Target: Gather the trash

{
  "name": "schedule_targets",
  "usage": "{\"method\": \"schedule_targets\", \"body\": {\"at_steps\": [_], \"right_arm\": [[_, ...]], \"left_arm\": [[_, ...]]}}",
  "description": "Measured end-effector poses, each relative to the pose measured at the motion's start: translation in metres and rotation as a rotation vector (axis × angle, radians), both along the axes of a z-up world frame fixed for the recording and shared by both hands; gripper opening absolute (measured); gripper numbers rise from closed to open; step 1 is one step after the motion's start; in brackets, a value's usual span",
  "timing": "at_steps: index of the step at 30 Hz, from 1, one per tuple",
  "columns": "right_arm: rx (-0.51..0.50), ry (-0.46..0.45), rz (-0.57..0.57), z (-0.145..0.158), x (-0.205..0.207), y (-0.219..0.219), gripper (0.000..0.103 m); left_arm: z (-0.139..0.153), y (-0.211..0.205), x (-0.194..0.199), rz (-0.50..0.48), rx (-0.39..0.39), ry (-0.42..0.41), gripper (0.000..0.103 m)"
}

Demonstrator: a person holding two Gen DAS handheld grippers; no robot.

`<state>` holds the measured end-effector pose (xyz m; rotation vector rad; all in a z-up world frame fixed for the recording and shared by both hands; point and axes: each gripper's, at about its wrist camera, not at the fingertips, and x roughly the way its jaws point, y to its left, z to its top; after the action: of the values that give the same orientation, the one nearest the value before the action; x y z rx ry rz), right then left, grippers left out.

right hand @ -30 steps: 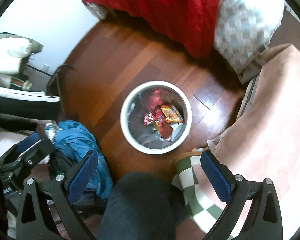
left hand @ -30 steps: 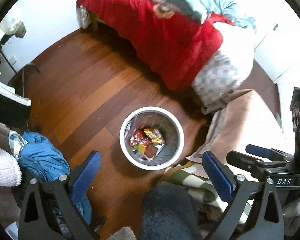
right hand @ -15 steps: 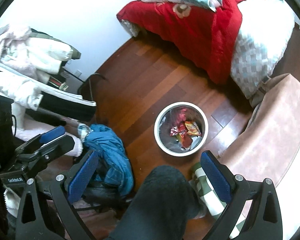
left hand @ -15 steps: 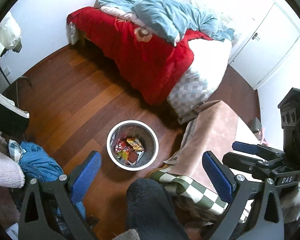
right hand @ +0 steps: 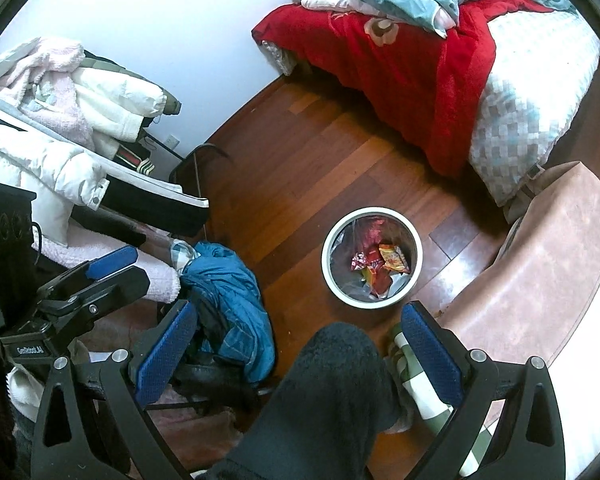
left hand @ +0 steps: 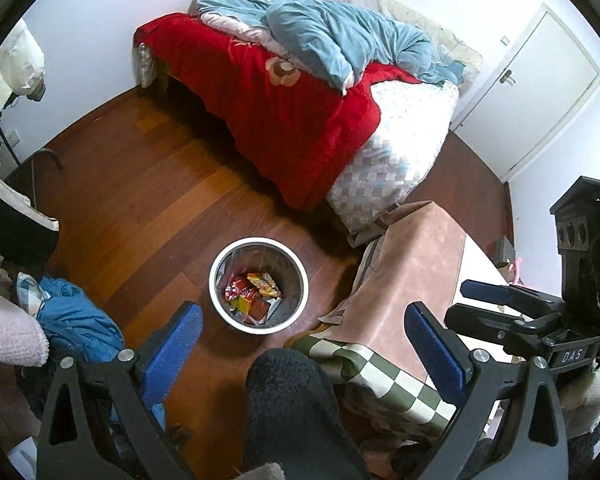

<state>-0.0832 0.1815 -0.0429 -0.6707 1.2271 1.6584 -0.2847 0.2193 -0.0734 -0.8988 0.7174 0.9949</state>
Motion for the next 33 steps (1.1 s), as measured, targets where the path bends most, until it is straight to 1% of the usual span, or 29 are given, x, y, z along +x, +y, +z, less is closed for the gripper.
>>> {"method": "schedule_targets", "body": {"at_steps": [9, 23, 33], "right_arm": [[-0.019, -0.013, 0.007, -0.007, 0.000, 0.001, 0.103], [-0.023, -0.031, -0.002, -0.006, 0.001, 0.002, 0.103], [-0.022, -0.033, -0.006, -0.006, 0.002, 0.003, 0.103]], "left_arm": [[-0.005, -0.003, 0.001, 0.002, -0.018, 0.001, 0.103], [-0.012, -0.001, -0.003, 0.006, -0.032, -0.004, 0.103], [-0.012, -0.003, -0.001, 0.005, -0.026, -0.008, 0.103]]}}
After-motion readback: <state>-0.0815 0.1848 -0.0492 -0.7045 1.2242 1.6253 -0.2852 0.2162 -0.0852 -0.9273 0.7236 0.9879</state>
